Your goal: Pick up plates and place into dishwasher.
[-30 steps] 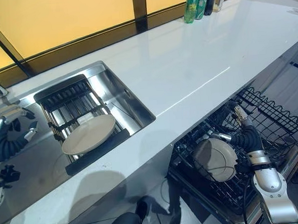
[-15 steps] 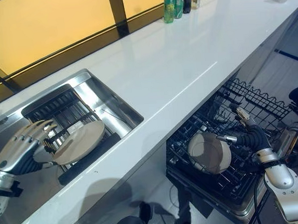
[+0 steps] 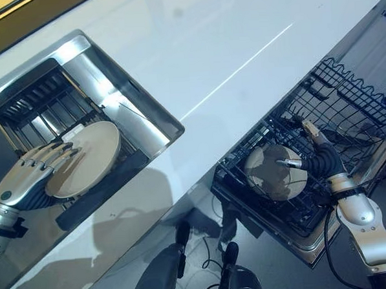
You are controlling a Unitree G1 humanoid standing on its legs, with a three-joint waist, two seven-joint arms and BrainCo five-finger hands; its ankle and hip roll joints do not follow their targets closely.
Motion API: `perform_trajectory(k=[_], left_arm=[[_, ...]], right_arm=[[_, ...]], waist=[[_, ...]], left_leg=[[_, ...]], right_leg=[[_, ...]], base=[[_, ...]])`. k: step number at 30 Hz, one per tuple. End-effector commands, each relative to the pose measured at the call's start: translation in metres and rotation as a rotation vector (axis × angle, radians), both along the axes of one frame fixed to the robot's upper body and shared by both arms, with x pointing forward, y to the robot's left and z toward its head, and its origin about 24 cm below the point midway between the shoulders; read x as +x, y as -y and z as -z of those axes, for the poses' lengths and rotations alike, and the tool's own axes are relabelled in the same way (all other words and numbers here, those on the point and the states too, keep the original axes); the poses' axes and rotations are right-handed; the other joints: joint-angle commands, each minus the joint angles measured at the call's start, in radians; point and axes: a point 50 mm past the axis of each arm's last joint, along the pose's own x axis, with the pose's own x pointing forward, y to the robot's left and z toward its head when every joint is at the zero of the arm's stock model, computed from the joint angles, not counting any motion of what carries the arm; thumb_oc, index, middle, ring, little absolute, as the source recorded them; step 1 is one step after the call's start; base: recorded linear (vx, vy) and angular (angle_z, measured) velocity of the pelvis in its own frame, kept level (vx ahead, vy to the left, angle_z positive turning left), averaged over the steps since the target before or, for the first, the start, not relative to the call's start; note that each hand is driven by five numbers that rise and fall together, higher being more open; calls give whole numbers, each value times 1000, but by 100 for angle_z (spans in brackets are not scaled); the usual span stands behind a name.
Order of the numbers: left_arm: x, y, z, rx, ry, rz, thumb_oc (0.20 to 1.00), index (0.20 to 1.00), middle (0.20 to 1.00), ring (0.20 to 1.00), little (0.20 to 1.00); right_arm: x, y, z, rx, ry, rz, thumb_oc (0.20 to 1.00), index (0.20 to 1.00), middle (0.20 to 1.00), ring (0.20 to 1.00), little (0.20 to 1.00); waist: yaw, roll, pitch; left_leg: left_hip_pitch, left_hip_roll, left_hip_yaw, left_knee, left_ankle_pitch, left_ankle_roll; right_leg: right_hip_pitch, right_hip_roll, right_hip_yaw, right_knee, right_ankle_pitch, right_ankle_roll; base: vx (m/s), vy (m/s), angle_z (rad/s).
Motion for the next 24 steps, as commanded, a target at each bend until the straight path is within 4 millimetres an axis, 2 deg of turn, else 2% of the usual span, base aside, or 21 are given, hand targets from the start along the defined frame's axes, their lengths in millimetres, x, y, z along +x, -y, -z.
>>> perform_trajectory(k=[1, 9, 15, 19, 24], left_arm=[[4, -23, -8, 39, 40, -120, 1000, 1000, 1000, 1000, 1000], [6, -26, -14, 26, 73, -139, 1000, 1000, 1000, 1000, 1000], [0, -24, -9, -107, 193, -146, 1000, 1000, 1000, 1000, 1000], [-5, -23, -2, -200, 330, -139, 1000, 1000, 1000, 1000, 1000], [-1, -7, 12, -304, 452, -97, 1000, 1000, 1000, 1000, 1000]], right_arm=[[9, -7, -28, -22, 117, -54, 1000, 1000, 1000, 1000, 1000], [14, -14, -32, 3, 149, -65, 1000, 1000, 1000, 1000, 1000], [9, -17, -24, 38, 156, -59, 1000, 1000, 1000, 1000, 1000], [6, -23, -14, 75, 159, -50, 1000, 1000, 1000, 1000, 1000], [2, -35, -4, 143, 159, -57, 1000, 1000, 1000, 1000, 1000]], waist=[[6, -9, -6], [22, -41, 28], [37, -70, 30], [50, -99, 31], [62, -152, 29]], left_leg=[[-45, 12, -12, 28, 5, -19], [-76, 18, -17, 34, 5, -12], [-77, 18, -28, 24, 3, -9], [-75, 19, -39, 17, -1, -6], [-59, 30, -53, -6, -5, -6]], right_leg=[[-90, -16, 2, 123, 2, 15], [-110, -5, 4, 120, 16, 18], [-103, 2, 2, 105, 23, 21], [-95, 10, 0, 96, 26, 22], [-80, 27, 0, 82, 32, 25]], base=[[-38, 2, 3], [-32, -37, 2], [7, -60, 0], [20, -98, 2], [35, -127, 4]])
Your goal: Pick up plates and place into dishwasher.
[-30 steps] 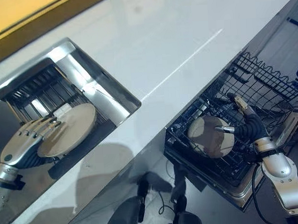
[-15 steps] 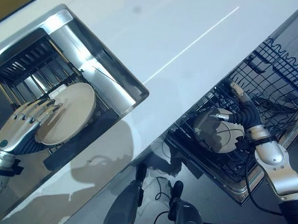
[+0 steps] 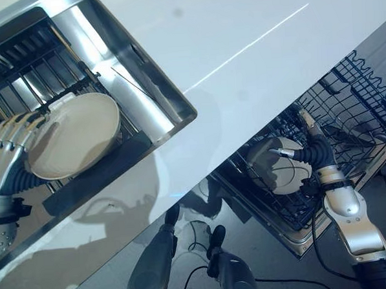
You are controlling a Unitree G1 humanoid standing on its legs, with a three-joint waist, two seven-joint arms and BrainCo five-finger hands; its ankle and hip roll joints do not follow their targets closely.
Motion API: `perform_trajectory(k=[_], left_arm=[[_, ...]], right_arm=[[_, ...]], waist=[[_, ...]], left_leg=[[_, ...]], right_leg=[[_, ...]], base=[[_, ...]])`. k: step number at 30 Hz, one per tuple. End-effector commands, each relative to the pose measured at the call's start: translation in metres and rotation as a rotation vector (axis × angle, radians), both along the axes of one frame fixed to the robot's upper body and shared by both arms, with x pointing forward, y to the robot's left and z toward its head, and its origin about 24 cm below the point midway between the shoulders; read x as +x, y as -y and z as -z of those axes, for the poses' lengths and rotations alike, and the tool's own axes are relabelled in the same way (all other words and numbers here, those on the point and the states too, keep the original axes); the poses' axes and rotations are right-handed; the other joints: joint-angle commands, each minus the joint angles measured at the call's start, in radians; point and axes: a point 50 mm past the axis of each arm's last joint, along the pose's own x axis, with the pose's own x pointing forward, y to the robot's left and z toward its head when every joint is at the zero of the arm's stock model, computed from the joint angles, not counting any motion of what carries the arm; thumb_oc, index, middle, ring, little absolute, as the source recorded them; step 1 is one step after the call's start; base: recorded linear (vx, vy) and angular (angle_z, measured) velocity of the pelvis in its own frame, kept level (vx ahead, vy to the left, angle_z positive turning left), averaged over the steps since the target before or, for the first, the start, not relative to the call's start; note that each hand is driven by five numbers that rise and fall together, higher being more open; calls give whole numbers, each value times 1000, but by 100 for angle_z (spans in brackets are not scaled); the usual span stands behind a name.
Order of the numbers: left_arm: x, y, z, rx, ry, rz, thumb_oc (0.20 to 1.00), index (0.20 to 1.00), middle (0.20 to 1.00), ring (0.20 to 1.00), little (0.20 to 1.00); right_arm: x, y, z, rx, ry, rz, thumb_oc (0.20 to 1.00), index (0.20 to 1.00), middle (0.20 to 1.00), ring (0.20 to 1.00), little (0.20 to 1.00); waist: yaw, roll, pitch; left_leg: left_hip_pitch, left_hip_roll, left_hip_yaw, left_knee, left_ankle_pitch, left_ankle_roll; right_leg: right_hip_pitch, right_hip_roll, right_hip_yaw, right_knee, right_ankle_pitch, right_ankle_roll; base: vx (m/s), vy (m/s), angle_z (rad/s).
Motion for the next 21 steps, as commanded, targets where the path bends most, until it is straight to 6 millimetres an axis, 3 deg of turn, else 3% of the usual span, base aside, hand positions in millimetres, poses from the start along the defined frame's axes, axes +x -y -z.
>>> perform_trajectory(k=[1, 3, 11, 21], left_arm=[[-7, 3, 31, -91, 55, -19, 931, 931, 931, 931, 931], [-5, 11, 33, -130, 98, 15, 200, 200, 200, 200, 200], [-2, 32, 40, -121, 100, 96, 200, 200, 200, 200, 200], [-2, 43, 39, -73, 52, 188, 200, 200, 200, 200, 200]], right_arm=[[-5, -20, -8, 58, 110, -67, 1000, 1000, 1000, 1000, 1000], [-7, -23, -6, 74, 107, -68, 1000, 1000, 1000, 1000, 1000], [-14, -25, 1, 121, 97, -87, 1000, 1000, 1000, 1000, 1000], [-12, -24, 2, 120, 87, -84, 1000, 1000, 1000, 1000, 1000]], waist=[[26, -78, -54], [26, -95, -57], [16, -137, -73], [16, -119, -90]], left_leg=[[11, 14, -25, -66, 7, 10], [15, 17, -26, -72, 3, 10], [54, 32, -15, -100, -8, 9], [73, 25, -16, -101, -14, 11]], right_leg=[[-47, 0, 14, 75, 26, 42], [-44, 4, 17, 70, 28, 43], [-14, 17, 34, 39, 37, 46], [7, 13, 33, 35, 31, 41]], base=[[49, -96, 1], [44, -87, 3], [34, -53, -3], [7, -1, -1]])
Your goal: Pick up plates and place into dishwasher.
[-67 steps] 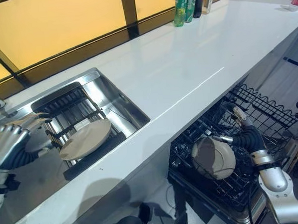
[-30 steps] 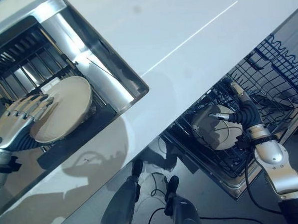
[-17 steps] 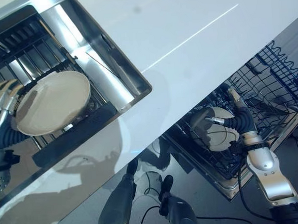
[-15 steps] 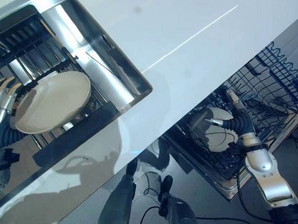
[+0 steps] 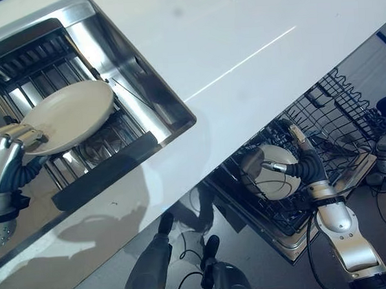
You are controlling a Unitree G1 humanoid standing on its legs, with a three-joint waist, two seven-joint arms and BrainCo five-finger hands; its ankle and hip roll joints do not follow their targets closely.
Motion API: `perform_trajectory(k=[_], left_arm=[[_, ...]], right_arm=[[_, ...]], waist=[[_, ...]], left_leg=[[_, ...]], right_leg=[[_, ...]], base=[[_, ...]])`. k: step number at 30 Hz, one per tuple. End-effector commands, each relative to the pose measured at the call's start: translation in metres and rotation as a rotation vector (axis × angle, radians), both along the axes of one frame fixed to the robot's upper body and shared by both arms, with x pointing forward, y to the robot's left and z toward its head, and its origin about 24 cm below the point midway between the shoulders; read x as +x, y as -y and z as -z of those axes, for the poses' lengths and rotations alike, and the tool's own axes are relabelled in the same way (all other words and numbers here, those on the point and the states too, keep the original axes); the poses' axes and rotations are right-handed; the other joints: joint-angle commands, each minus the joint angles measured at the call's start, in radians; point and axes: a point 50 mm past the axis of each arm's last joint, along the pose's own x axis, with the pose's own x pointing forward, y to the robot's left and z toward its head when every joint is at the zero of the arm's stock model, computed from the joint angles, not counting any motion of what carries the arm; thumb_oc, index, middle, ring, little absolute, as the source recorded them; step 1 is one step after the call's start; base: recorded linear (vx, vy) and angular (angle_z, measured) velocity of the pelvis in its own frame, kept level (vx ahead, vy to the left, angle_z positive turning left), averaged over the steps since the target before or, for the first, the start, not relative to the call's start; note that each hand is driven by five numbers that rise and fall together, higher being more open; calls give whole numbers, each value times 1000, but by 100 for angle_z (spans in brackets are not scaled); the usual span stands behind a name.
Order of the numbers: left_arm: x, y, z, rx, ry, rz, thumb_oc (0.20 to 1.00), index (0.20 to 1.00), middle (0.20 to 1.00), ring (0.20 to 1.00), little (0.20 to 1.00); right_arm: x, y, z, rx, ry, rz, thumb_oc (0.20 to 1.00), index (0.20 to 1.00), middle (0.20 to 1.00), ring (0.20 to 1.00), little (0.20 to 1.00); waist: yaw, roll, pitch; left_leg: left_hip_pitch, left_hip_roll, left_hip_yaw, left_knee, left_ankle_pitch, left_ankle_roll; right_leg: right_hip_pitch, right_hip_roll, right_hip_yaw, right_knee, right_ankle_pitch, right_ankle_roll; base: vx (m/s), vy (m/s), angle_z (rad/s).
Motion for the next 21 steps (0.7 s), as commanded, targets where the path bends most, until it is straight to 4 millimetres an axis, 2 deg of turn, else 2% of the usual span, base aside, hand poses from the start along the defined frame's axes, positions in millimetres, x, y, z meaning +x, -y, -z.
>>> perform_trajectory(k=[1, 9, 14, 21], left_arm=[[-5, 29, 44, -181, -68, 76, 200, 200, 200, 200, 200], [-14, 22, 46, -197, -48, 30, 200, 200, 200, 200, 200], [-25, 7, 30, -192, 40, 5, 200, 200, 200, 200, 200], [-38, 6, 11, -150, 76, 51, 200, 200, 200, 200, 200]], right_arm=[[2, -13, -15, 87, 120, -44, 1000, 1000, 1000, 1000, 1000], [-2, -10, -12, 79, 114, -20, 1000, 1000, 1000, 1000, 1000], [-6, -2, -8, 62, 97, 22, 1000, 1000, 1000, 1000, 1000], [-12, 4, -1, 27, 54, 68, 1000, 1000, 1000, 1000, 1000]], waist=[[18, -66, -37], [20, -45, -74], [20, -19, -123], [12, 32, -212]], left_leg=[[40, 21, -22, -93, -10, 12], [66, 15, -22, -108, -9, 10], [89, 7, -25, -119, -4, 6], [130, -5, -36, -146, 3, 0]], right_leg=[[-42, 6, 19, 89, 3, 41], [-18, 0, 15, 80, -6, 38], [0, -9, 6, 81, -21, 33], [26, -22, 0, 85, -45, 29]], base=[[0, 0, 0], [0, 0, 0], [7, 15, 0], [4, 16, 0]])
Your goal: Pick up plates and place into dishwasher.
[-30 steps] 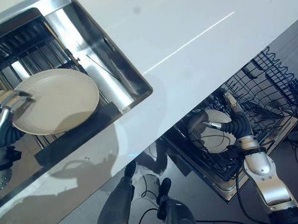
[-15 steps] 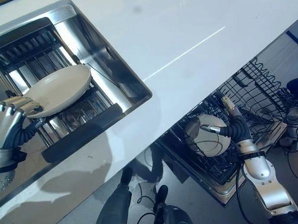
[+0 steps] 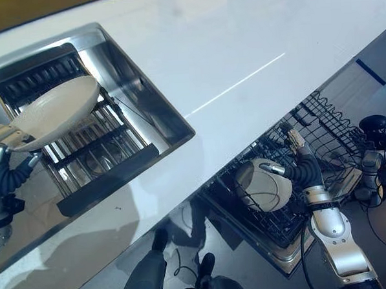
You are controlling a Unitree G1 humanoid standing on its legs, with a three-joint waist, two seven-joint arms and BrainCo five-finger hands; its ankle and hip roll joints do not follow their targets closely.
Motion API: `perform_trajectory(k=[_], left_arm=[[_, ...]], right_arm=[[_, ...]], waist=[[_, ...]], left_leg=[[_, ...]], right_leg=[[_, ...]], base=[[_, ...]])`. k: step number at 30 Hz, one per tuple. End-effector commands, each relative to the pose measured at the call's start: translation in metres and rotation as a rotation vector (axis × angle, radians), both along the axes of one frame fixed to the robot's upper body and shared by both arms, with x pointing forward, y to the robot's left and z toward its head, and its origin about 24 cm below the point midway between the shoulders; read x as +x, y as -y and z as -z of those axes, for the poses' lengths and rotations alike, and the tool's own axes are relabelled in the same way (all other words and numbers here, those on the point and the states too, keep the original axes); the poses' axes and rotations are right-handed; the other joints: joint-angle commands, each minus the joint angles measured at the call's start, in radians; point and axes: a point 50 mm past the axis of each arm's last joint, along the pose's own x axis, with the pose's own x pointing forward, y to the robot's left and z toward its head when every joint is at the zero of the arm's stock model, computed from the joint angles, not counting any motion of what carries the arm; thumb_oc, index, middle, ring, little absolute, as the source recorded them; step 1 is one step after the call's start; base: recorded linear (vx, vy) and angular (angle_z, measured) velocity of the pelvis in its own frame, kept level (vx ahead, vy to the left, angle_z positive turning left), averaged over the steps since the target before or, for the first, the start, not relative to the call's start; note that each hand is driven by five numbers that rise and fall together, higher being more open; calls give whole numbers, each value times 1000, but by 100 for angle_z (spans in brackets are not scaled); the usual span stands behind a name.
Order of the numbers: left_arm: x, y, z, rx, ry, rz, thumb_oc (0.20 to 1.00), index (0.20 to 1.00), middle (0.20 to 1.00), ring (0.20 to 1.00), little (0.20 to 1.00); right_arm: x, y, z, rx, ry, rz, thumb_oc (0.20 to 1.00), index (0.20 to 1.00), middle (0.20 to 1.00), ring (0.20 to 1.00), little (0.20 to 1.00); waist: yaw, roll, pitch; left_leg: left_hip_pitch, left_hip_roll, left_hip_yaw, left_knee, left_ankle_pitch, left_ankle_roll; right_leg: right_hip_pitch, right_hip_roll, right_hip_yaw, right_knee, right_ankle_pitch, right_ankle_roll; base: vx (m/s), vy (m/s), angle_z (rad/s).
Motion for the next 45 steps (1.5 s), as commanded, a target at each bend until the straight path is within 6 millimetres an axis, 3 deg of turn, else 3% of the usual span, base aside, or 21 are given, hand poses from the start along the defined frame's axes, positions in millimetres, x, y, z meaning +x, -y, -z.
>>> perform_trajectory(k=[1, 11, 17, 22, 33, 39, 45], left_arm=[[-17, 9, 16, -83, -27, 54, 200, 200, 200, 200, 200], [-21, 16, 6, -122, -31, 110, 200, 200, 200, 200, 200], [-16, 23, 8, -169, -58, 153, 200, 200, 200, 200, 200], [-5, 47, 3, -240, -131, 353, 200, 200, 200, 200, 200], [17, 121, -41, -290, -484, 978, 200, 200, 200, 200, 200], [16, 144, -58, -193, -526, 1144, 200, 200, 200, 200, 200], [17, 149, -64, -136, -542, 1172, 200, 200, 200, 200, 200]], right_arm=[[-6, 7, -10, -66, 34, 18, 1000, 1000, 1000, 1000, 1000], [-18, 31, -10, -111, 4, 113, 1000, 1000, 1000, 1000, 1000], [-17, 32, -33, -150, 114, 107, 1000, 1000, 1000, 1000, 1000], [-7, 13, -71, -234, 302, 11, 1000, 1000, 1000, 1000, 1000], [8, -54, -134, -423, 542, -375, 1000, 1000, 1000, 1000, 1000], [13, -84, -145, -512, 548, -556, 1000, 1000, 1000, 1000, 1000], [10, -104, -145, -566, 521, -710, 1000, 1000, 1000, 1000, 1000]], waist=[[7, 57, -126], [-34, 121, -193], [-55, 139, -213], [-51, 136, -225], [-23, 137, -260], [-8, 132, -278], [-4, 126, -288]], left_leg=[[66, 11, -40, -106, 4, -2], [113, 17, -34, -136, 14, -17], [132, 29, -21, -142, 16, -25], [141, 33, -13, -141, 17, -30], [160, 26, -22, -140, 17, -33], [175, 23, -35, -155, 24, -35], [183, 22, -36, -160, 26, -34]], right_leg=[[-34, -10, 0, 124, -47, 25], [3, -16, 12, 114, -62, 28], [19, -12, 23, 99, -59, 26], [32, -11, 19, 80, -48, 24], [64, -13, -14, 56, -37, 25], [82, -13, -33, 48, -37, 24], [89, -14, -40, 49, -39, 23]], base=[[0, 0, 0], [-31, -9, -4], [-41, -37, -6], [-50, -46, 0], [-40, -16, 6], [2, -13, 14], [8, -16, 9]])
